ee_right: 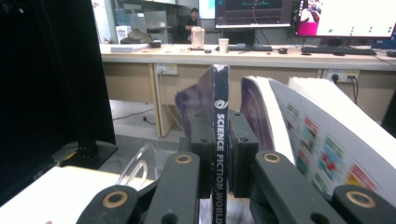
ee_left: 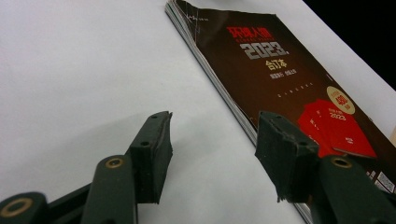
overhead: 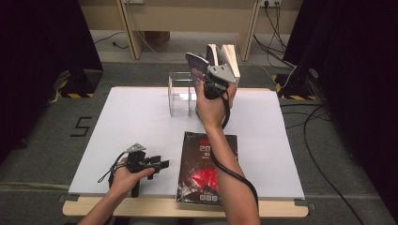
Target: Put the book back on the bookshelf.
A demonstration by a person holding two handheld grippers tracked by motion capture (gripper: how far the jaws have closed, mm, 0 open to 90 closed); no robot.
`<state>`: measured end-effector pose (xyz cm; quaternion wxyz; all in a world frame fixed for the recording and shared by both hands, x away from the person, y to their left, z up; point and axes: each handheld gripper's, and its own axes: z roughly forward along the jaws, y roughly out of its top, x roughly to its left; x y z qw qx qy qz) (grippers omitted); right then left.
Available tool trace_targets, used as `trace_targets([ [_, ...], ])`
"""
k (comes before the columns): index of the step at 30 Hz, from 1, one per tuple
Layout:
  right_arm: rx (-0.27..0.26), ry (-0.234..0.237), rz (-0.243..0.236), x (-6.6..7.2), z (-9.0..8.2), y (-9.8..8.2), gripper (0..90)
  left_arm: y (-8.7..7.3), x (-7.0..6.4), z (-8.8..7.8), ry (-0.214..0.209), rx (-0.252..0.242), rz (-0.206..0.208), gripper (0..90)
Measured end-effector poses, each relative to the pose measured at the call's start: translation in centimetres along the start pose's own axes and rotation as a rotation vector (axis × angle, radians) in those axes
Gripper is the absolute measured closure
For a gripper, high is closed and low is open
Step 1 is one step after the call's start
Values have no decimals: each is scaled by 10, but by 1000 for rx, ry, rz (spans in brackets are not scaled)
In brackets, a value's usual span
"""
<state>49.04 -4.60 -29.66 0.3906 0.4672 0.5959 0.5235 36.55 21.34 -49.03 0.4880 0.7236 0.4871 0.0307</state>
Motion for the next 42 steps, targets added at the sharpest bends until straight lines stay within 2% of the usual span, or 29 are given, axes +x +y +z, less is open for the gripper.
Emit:
trace_targets([
  [10,63,31,2,-7,-33,-8,831,1,0,-1,3,4,0,447],
  [15,105,49,6,-12,-45,-10,826,1,-1,-1,-2,3,-2,447],
  [21,150,39,3,-17,-54,-14,819,1,-1,-1,-2,3,-3,447],
  [22,156,46,16,-18,-56,-15,813,1,-1,-1,-2,2,-3,447],
  [31,200,50,10,-24,-60,-19,791,0,-2,1,-7,10,-6,447],
  [42,251,68,5,-23,-50,-7,754,1,-1,0,-1,7,-4,447],
])
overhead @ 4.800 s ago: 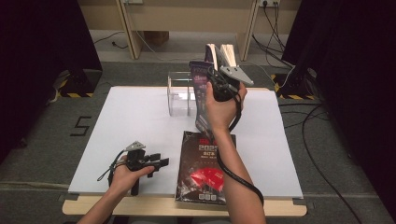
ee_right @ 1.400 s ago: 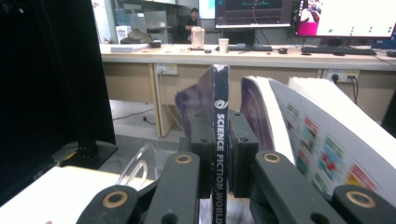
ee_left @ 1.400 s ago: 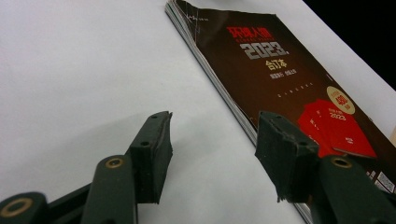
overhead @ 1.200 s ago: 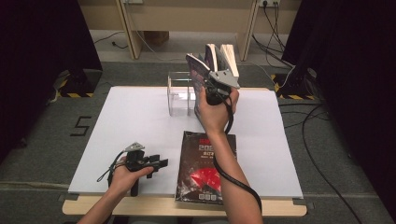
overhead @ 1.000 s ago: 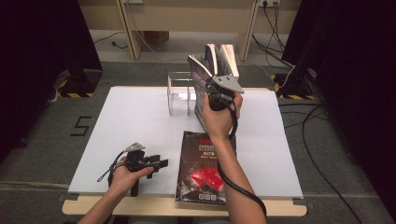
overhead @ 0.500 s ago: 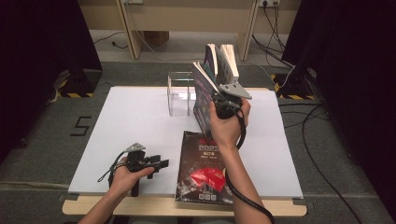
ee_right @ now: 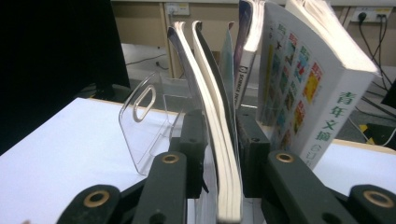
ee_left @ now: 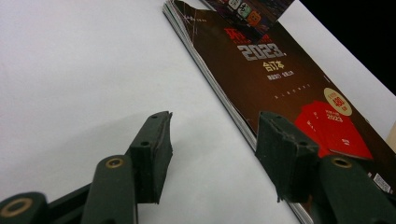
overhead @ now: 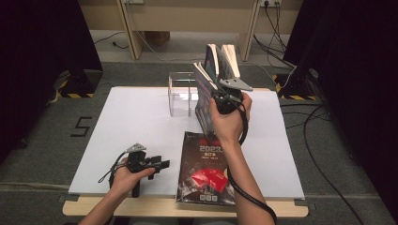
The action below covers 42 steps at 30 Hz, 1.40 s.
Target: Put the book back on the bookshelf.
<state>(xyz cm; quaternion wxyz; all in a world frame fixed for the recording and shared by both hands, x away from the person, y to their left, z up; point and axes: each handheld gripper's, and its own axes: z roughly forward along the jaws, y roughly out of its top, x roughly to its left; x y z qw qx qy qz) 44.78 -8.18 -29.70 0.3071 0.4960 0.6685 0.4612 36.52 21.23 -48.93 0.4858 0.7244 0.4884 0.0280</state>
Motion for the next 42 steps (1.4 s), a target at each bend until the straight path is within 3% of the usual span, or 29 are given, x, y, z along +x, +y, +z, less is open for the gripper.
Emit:
trace_targets([
  [4,35,9,5,0,6,4,762,0,0,0,-3,1,-1,447],
  [7,72,21,7,-1,9,8,817,0,0,1,-1,-4,-4,447],
  [10,97,1,-4,0,10,13,841,0,0,1,-1,-5,-5,446],
  [25,16,-17,12,6,14,9,845,1,2,-1,0,-7,-5,447],
  [42,-25,-47,19,9,19,13,846,1,2,-2,1,-9,-6,447],
])
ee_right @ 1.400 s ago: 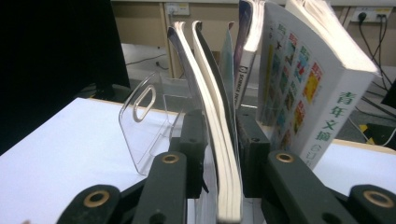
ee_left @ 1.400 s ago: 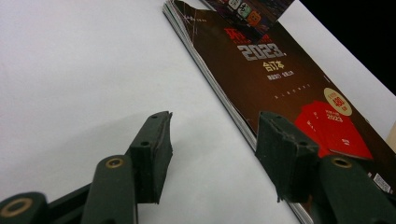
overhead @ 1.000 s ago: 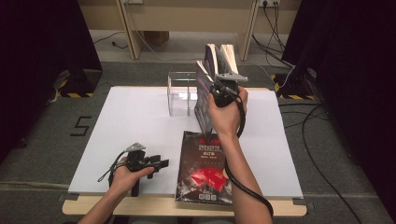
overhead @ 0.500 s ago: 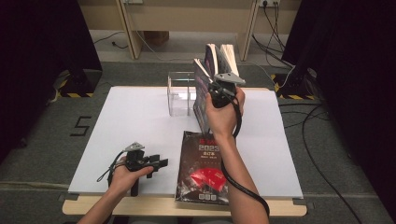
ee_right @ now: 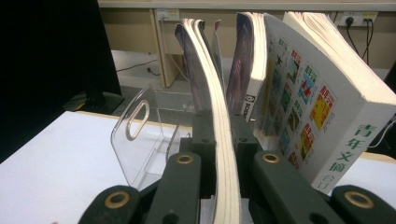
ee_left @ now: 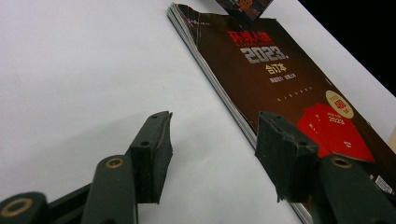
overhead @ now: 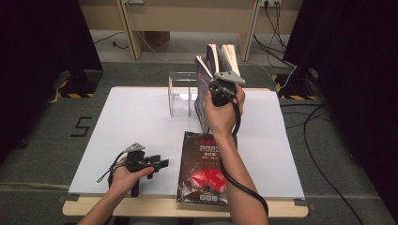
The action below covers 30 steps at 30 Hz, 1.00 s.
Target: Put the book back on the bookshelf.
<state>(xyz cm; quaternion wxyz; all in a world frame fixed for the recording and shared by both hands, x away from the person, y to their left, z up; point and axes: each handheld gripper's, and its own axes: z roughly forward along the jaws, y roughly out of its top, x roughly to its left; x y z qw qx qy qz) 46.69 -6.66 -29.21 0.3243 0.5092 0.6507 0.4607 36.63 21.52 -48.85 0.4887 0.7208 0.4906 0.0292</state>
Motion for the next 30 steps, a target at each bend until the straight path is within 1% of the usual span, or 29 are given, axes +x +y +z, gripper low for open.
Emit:
trace_targets([
  [4,-5,-2,4,1,2,2,845,0,0,0,0,0,0,447],
  [12,-20,-14,-4,4,6,5,845,0,0,0,-2,-1,0,448],
  [18,-25,-20,3,5,10,6,845,0,1,0,1,1,1,448],
  [23,-27,-24,9,5,15,8,845,1,1,0,1,-3,1,447],
  [27,-33,-32,4,5,18,9,845,1,2,-1,-1,-7,-3,448],
  [30,-30,-34,12,4,20,10,845,1,2,-1,-1,-10,-3,448],
])
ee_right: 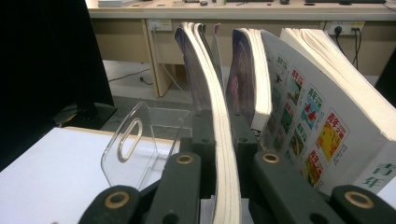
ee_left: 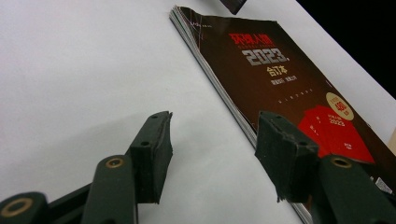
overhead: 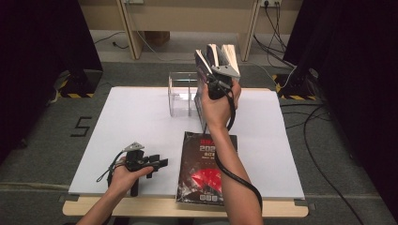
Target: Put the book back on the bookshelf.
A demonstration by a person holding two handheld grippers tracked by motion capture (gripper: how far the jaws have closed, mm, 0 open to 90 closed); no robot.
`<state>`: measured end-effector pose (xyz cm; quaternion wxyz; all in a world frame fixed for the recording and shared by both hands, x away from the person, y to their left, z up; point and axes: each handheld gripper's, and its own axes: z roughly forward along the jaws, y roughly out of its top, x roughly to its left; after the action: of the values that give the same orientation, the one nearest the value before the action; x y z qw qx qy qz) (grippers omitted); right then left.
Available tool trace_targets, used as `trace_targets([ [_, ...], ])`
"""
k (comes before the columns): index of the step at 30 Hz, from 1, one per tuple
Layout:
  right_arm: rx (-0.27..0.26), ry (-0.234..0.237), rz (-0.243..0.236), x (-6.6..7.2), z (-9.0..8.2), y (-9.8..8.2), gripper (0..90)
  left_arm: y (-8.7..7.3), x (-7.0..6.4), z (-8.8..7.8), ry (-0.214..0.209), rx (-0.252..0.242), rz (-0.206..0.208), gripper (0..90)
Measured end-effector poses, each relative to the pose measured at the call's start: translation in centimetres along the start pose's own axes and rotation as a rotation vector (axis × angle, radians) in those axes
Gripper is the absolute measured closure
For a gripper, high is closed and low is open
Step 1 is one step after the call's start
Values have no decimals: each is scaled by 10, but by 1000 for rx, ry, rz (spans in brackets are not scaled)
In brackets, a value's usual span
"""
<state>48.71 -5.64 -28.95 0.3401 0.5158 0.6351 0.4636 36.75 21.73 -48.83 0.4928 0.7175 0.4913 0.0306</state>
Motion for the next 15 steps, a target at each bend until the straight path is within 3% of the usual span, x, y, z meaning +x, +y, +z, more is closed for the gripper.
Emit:
trace_targets([
  [15,-4,-11,0,1,9,2,845,0,1,0,4,5,-3,448],
])
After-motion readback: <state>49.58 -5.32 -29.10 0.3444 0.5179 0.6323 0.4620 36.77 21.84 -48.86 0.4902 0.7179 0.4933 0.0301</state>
